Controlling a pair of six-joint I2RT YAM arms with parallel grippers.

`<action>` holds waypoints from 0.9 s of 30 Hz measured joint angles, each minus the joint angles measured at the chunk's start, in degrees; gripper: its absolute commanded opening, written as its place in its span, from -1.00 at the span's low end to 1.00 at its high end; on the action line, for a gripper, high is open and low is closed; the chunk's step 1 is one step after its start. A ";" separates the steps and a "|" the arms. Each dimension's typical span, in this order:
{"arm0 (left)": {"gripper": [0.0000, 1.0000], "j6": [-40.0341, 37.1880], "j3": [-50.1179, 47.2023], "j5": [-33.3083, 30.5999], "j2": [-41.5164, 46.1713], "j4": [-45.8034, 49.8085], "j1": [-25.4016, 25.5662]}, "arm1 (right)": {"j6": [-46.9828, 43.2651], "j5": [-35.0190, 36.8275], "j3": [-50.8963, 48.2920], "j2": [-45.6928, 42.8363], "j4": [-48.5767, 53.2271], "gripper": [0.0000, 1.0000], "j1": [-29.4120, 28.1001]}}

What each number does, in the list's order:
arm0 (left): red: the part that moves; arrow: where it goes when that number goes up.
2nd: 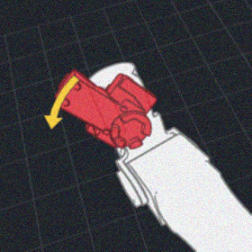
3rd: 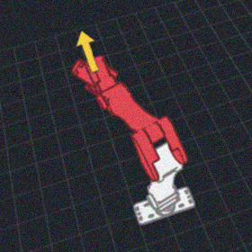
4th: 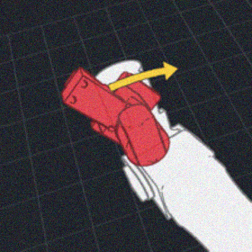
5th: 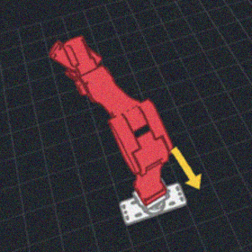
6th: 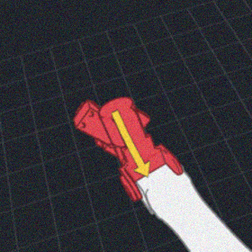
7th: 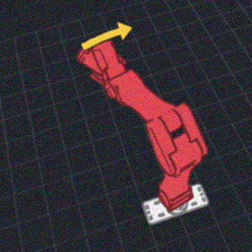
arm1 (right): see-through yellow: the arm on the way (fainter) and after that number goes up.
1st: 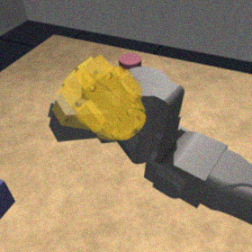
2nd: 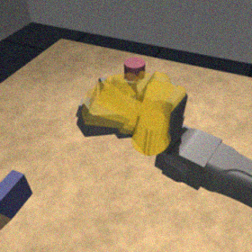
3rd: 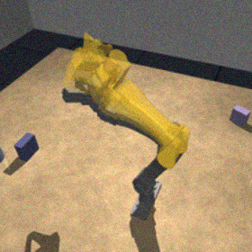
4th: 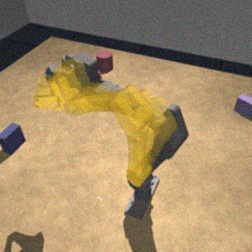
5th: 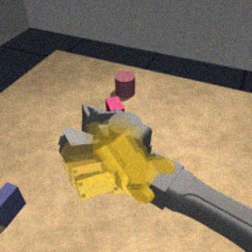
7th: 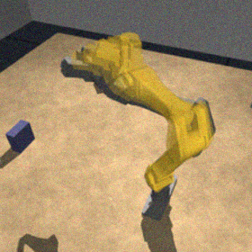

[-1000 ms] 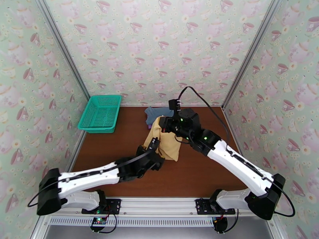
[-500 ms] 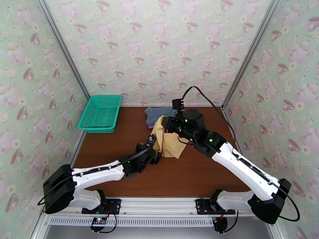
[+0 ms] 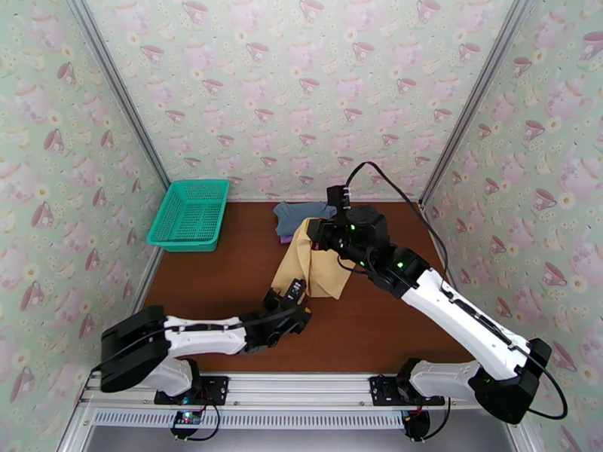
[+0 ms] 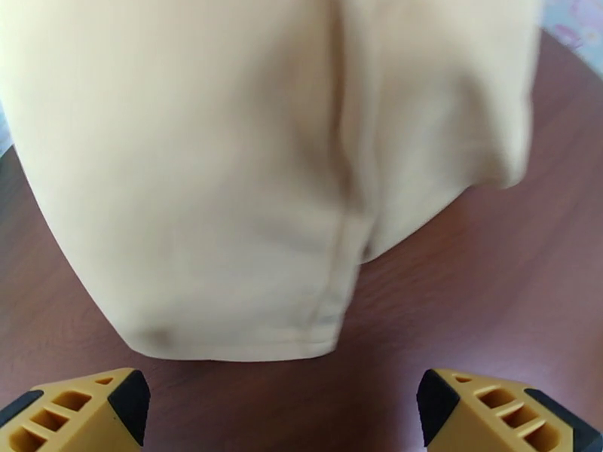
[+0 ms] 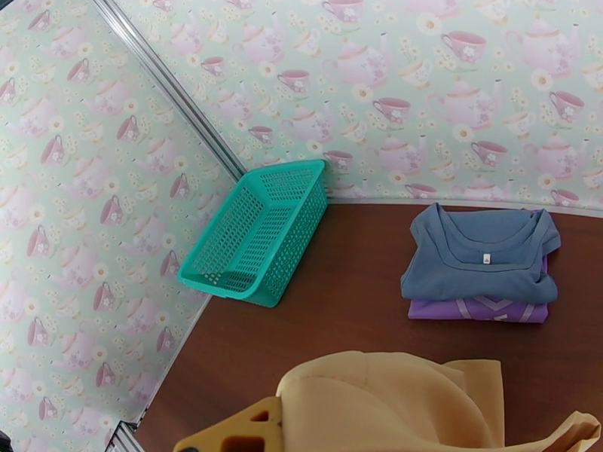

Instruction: Fold and stack the mixed laundry pile

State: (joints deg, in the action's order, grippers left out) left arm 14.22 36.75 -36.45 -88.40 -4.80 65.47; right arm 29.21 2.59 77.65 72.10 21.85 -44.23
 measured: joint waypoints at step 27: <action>-1.00 5.97 10.23 -20.81 -19.26 -5.31 -2.62 | 0.09 0.00 -0.28 -1.20 -0.07 -1.00 0.76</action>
State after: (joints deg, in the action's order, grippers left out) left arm 20.18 46.98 -57.25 -107.66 -10.11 62.85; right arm 29.30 2.59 77.36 70.89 21.78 -43.46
